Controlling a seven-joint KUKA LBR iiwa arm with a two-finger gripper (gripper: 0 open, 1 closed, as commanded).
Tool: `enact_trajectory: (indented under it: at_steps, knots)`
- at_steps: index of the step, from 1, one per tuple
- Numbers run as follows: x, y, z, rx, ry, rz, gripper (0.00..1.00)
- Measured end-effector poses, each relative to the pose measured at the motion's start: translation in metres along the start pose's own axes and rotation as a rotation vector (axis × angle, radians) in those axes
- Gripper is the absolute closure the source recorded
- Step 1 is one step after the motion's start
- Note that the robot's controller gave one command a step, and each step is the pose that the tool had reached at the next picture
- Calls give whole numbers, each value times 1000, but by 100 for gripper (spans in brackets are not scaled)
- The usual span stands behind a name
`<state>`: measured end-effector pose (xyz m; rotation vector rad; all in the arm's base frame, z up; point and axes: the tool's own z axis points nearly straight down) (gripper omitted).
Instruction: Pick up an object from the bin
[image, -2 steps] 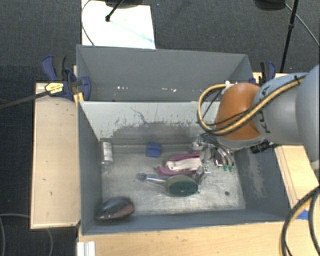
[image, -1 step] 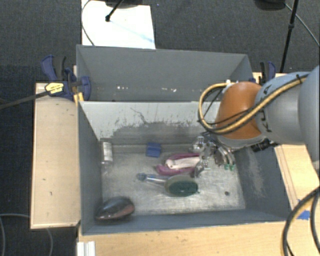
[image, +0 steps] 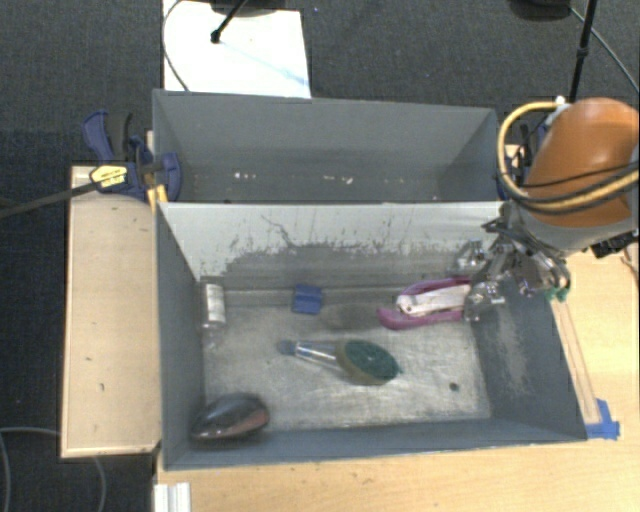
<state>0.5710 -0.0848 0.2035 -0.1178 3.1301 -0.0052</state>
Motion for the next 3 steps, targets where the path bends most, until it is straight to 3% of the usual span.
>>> enact_trajectory:
  at_steps: [1,2,3]
  knots:
    - [53,14,105,-7,16,-30,100]
    - [42,-16,129,-6,3,18,100]
    - [20,33,-19,-3,0,-188,100]
